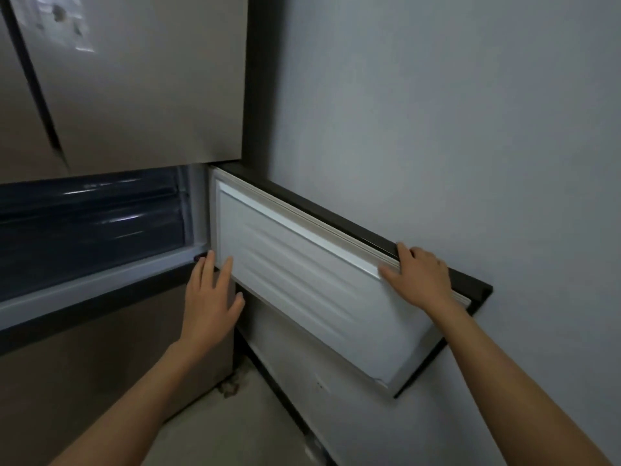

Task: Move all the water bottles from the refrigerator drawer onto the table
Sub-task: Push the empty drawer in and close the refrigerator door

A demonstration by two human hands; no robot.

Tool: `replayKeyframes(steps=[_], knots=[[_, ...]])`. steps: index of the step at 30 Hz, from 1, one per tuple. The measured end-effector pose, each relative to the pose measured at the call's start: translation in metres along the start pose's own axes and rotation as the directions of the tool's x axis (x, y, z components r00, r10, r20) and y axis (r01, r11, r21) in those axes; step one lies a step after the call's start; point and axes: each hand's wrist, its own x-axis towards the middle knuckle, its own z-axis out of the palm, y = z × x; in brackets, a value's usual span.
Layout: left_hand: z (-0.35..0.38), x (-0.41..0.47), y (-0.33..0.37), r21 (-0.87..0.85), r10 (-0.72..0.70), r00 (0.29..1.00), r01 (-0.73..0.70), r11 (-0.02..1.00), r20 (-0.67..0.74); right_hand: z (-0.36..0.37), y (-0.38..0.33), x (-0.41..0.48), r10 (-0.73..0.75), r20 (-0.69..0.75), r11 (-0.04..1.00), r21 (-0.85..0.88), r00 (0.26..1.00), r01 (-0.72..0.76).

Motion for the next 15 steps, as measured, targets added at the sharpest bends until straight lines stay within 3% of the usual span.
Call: replayKeyframes(steps=[4,9,12,15], knots=[[-0.024,-0.018,0.03,-0.138,-0.034,0.996,0.022,0.99,-0.085,-0.028,-0.007,-0.003,-0.103,0.158,0.99,0.108,0.982,0.086],[-0.071,-0.036,0.051,-0.279,-0.026,0.99,-0.014,0.96,-0.139,-0.069,-0.029,-0.012,-0.344,0.35,0.927,0.275,0.872,0.255],[-0.1,-0.047,0.057,-0.298,0.029,0.995,-0.057,0.953,-0.097,-0.075,-0.053,-0.017,-0.466,0.332,0.843,0.448,0.82,0.298],[-0.125,-0.056,0.056,-0.29,0.085,0.995,-0.098,0.952,-0.055,-0.061,-0.079,-0.022,-0.565,0.191,0.732,0.566,0.803,0.38]])
